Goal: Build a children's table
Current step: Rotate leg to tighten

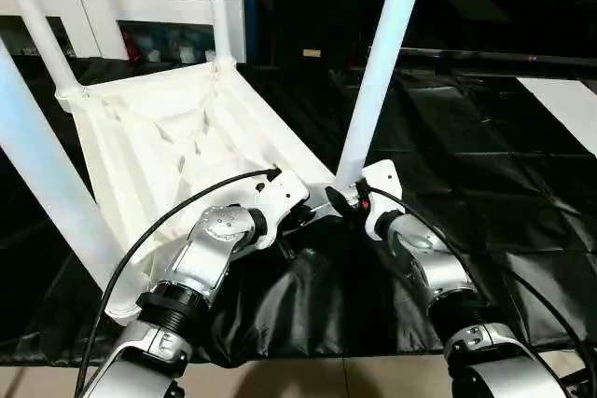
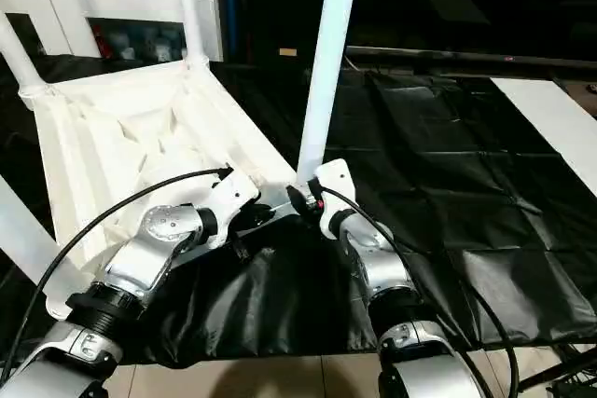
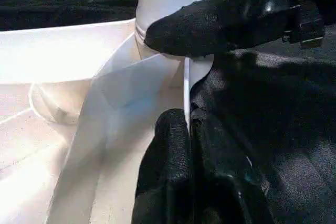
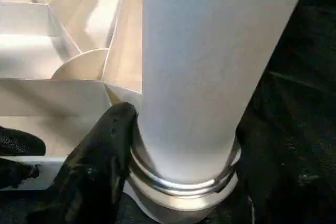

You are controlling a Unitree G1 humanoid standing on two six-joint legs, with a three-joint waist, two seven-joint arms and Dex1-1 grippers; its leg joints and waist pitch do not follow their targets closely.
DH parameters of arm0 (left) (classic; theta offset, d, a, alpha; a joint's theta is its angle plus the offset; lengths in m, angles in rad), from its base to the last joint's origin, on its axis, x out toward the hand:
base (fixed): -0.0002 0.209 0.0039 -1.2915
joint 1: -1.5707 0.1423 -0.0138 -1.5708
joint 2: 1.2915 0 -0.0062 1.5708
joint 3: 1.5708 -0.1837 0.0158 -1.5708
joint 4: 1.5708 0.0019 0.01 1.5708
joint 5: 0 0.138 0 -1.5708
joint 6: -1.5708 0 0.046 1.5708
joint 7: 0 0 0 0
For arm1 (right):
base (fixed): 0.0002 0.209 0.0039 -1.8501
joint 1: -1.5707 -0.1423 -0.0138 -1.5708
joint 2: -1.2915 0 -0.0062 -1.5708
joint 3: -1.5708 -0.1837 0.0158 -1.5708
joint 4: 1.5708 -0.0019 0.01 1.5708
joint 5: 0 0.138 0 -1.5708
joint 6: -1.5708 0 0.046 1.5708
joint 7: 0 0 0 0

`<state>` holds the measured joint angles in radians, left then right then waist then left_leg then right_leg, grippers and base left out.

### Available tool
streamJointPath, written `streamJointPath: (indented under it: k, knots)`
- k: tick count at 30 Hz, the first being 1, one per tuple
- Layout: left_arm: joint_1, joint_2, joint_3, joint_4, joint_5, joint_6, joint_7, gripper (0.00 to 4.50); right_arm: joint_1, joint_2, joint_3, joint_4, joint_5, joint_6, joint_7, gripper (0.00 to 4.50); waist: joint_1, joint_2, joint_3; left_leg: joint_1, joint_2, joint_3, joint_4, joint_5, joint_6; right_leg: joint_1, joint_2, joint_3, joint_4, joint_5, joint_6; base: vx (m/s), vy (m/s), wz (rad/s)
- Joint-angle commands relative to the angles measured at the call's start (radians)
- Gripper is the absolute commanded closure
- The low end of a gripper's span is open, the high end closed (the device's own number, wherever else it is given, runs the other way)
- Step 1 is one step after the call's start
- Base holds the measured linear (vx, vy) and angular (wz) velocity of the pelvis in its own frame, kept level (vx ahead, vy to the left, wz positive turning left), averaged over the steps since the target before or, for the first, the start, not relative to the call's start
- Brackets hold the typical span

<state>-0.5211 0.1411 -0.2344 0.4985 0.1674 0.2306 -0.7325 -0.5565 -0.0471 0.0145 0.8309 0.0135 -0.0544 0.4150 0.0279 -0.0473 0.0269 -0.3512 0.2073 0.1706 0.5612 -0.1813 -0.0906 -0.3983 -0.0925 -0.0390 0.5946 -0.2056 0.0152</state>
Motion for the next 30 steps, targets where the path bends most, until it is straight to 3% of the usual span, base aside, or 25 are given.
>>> streamJointPath:
  k: [1,7,10,12,13,16,19,25,30]
  knots:
    - [0.014,-0.053,-0.093,-0.017,-0.03,-0.033,-0.082,4.5,-0.033,0.074,0.064,0.014,0.018,0.01,0.108,1.09,0.004,0.001,-0.033,-0.002,0.014,-0.002,-0.074,-0.39,0.014,0.022,-0.035,0.025,-0.094,-0.397,-0.132,0.0,0.0,0.0]
    - [0.028,0.014,-0.082,-0.042,-0.058,-0.056,-0.171,4.5,-0.015,-0.024,0.093,-0.008,-0.009,-0.037,0.197,0.63,0.011,0.001,-0.04,-0.002,0.016,0.006,-0.069,-0.327,0.027,0.026,-0.033,0.027,-0.081,-0.274,-0.176,0.0,0.0,0.0]
    - [0.036,0.055,-0.08,-0.055,-0.074,-0.075,-0.237,4.5,0.009,-0.079,0.103,-0.053,0.001,-0.051,0.316,0.63,0.019,0.003,-0.043,-0.002,0.018,0.012,-0.063,-0.261,0.053,0.03,-0.033,0.029,-0.072,-0.176,-0.207,0.0,0.0,0.0]
    - [0.039,0.075,-0.077,-0.062,-0.083,-0.084,-0.271,4.5,0.025,-0.109,0.112,-0.085,0.016,-0.05,0.387,0.63,0.023,0.004,-0.047,-0.009,0.017,0.012,-0.059,-0.178,0.072,0.042,-0.029,0.025,-0.056,-0.047,-0.235,0.0,0.0,0.0]
    - [0.04,0.086,-0.075,-0.066,-0.088,-0.087,-0.289,4.5,0.035,-0.126,0.119,-0.104,0.025,-0.048,0.432,0.63,0.024,0.004,-0.047,-0.01,0.016,0.012,-0.058,-0.163,0.077,0.044,-0.028,0.025,-0.052,-0.024,-0.24,0.0,0.0,0.0]
    - [0.047,0.132,-0.074,-0.078,-0.112,-0.116,-0.373,4.5,0.07,-0.188,0.149,-0.173,0.053,-0.04,0.584,0.63,0.031,0.006,-0.05,-0.004,0.017,0.015,-0.049,-0.118,0.116,0.044,-0.026,0.025,-0.043,0.075,-0.271,0.0,0.0,0.0]
    - [0.05,0.181,-0.079,-0.089,-0.129,-0.123,-0.448,4.5,0.091,-0.228,0.165,-0.216,0.087,-0.038,0.688,0.78,0.033,0.006,-0.047,-0.002,0.019,0.016,-0.053,-0.155,0.117,0.045,-0.03,0.025,-0.048,0.026,-0.279,0.0,0.0,0.0]
    - [0.051,0.229,-0.069,-0.086,-0.149,-0.13,-0.507,4.5,0.112,-0.254,0.172,-0.269,0.119,-0.008,0.778,1.17,0.036,0.006,-0.041,0.001,0.023,0.013,-0.062,-0.231,0.064,0.041,-0.032,0.026,-0.056,-0.109,-0.25,0.0,0.0,0.0]
    - [0.051,0.243,-0.072,-0.082,-0.159,-0.134,-0.529,4.5,0.125,-0.265,0.194,-0.294,0.113,0.001,0.808,1.67,0.037,0.005,-0.045,0.0,0.021,0.014,-0.058,-0.19,0.064,0.042,-0.031,0.026,-0.05,-0.062,-0.253,0.0,0.0,0.0]
